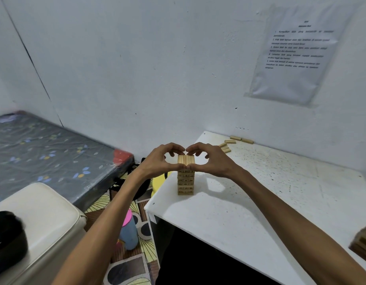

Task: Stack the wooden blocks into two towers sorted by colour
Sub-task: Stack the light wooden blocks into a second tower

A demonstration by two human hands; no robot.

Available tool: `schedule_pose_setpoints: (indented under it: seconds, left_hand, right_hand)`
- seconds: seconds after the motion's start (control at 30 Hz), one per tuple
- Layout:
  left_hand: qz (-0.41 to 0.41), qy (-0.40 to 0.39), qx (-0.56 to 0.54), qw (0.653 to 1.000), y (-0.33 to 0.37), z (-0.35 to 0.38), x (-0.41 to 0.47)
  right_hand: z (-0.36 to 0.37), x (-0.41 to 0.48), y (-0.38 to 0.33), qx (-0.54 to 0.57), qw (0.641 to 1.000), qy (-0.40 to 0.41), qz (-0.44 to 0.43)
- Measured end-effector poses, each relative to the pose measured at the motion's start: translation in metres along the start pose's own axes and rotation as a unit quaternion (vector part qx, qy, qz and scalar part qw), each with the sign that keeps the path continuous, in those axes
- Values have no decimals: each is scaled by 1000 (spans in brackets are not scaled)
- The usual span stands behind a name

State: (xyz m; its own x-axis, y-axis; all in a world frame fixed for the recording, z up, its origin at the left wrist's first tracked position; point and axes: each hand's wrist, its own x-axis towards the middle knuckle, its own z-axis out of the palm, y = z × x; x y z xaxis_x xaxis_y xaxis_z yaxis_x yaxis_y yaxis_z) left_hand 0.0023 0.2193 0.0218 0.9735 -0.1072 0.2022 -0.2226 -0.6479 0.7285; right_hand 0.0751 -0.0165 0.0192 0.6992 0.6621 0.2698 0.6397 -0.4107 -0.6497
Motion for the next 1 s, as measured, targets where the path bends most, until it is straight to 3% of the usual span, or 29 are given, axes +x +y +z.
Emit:
schedule_pose_setpoints:
  seconds: [0.63, 1.0]
  left_hand:
    - [-31, 25, -60, 997, 3, -3, -1]
    - [68, 29, 46, 996, 50, -4, 17]
  right_hand:
    - [-3, -7, 2, 42, 998, 20, 33]
    - [-29, -28, 9, -7, 997, 61, 40]
